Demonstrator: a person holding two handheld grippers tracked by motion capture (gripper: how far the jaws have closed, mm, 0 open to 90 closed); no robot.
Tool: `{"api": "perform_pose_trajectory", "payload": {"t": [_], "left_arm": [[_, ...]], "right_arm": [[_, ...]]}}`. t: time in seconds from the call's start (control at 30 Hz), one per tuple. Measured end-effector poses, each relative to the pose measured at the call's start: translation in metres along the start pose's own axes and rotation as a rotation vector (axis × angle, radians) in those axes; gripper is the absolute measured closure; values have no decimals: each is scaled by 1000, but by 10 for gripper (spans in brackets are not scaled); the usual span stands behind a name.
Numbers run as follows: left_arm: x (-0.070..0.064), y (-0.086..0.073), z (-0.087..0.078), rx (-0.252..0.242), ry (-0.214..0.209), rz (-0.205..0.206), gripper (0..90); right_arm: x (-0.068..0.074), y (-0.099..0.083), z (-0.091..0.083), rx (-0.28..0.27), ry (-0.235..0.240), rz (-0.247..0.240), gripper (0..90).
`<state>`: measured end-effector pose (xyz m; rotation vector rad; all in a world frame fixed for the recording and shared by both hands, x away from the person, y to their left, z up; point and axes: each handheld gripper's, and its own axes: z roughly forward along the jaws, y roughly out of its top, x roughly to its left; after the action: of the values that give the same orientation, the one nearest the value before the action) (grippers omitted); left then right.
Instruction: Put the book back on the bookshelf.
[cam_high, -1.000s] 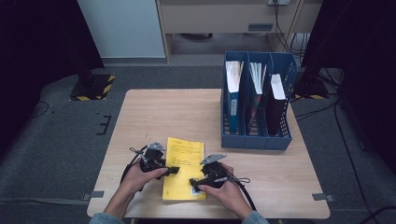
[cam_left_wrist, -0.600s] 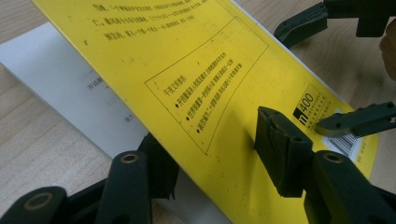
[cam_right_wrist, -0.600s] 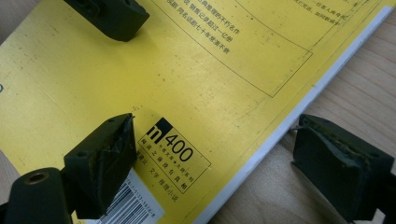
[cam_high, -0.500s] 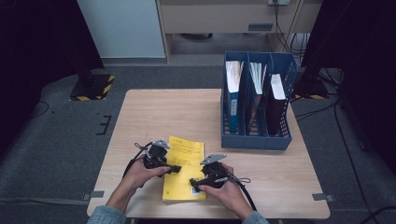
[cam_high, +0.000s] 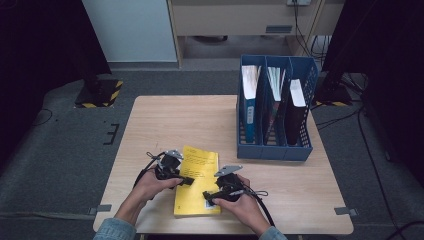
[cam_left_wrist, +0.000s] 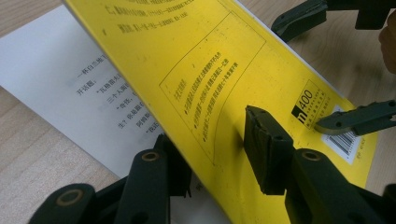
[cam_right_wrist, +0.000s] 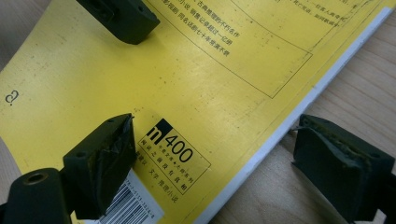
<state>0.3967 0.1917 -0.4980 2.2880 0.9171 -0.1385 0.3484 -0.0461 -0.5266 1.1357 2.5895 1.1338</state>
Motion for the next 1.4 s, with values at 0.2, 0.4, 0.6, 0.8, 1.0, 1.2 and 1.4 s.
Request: {"api": "perform_pose_trajectory", "payload": {"t": [0.2, 0.4, 0.6, 0.8, 1.0, 1.2, 1.4], "left_arm": [[-1, 4, 3, -12, 17, 0, 577], [-3, 9, 0, -24, 11, 8, 726], [-7, 12, -3, -39, 10, 6, 777], [-8, 13, -8, -60, -9, 1, 797], [-10, 18, -13, -71, -26, 3, 814], [-14, 22, -18, -87, -40, 19, 821], [-23, 24, -22, -89, -40, 51, 830]], "right_arm": [[0, 0, 0, 0, 2, -2, 130], [-2, 2, 0, 21, 10, -9, 123], [-7, 9, 2, 65, 47, -45, 75], [-19, 18, 4, 90, 87, -31, 90], [-31, 24, 4, 106, 117, 5, 124], [-47, 26, 4, 78, 175, 42, 143], [-56, 30, 6, 75, 229, 73, 126]]}}
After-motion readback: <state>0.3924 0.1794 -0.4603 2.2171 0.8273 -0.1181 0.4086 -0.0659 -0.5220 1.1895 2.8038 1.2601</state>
